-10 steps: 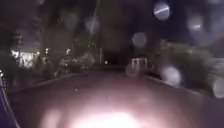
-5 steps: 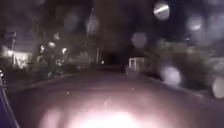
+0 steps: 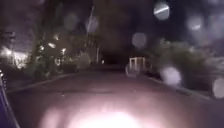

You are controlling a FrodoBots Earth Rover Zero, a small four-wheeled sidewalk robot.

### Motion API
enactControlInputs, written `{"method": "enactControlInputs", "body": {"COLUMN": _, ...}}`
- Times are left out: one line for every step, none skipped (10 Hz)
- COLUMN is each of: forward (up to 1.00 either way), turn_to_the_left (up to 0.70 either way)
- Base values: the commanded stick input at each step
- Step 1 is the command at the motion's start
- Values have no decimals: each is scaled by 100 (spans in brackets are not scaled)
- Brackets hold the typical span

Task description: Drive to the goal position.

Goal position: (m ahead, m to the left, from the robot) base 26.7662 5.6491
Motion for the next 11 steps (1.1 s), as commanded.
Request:
{"method": "enactControlInputs", "body": {"forward": 50, "turn_to_the_left": 0}}
{"method": "enactControlInputs", "body": {"forward": 50, "turn_to_the_left": 0}}
{"method": "enactControlInputs", "body": {"forward": 50, "turn_to_the_left": 1}}
{"method": "enactControlInputs", "body": {"forward": 50, "turn_to_the_left": 2}}
{"method": "enactControlInputs", "body": {"forward": 50, "turn_to_the_left": 0}}
{"method": "enactControlInputs", "body": {"forward": 50, "turn_to_the_left": 0}}
{"method": "enactControlInputs", "body": {"forward": 50, "turn_to_the_left": 7}}
{"method": "enactControlInputs", "body": {"forward": 50, "turn_to_the_left": 5}}
{"method": "enactControlInputs", "body": {"forward": 50, "turn_to_the_left": 11}}
{"method": "enactControlInputs", "body": {"forward": 50, "turn_to_the_left": 3}}
{"method": "enactControlInputs", "body": {"forward": 50, "turn_to_the_left": 7}}
